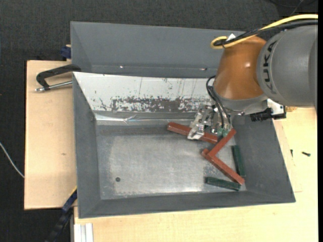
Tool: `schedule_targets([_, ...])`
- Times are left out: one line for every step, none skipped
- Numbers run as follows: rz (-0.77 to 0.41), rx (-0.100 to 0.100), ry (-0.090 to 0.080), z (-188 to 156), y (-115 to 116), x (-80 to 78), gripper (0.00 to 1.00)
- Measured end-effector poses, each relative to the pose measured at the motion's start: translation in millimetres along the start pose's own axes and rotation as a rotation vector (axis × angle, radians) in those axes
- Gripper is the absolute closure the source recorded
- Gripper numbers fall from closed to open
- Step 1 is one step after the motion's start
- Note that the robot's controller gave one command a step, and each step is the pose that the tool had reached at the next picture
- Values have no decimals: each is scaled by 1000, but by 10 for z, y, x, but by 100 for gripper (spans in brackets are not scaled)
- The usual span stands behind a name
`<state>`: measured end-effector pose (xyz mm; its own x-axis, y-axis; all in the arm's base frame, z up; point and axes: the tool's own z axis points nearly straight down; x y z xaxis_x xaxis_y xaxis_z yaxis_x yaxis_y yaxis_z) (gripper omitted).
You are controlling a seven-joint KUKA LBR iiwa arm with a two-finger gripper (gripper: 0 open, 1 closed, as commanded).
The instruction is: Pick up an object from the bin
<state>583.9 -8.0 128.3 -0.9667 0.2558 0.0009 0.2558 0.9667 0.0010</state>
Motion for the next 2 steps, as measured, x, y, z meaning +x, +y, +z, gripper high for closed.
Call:
schedule_targets([-63,-2,-13,-1935,-27,-141,100])
schedule_targets([-63,-1,-7,-1907,-28,-132,0])
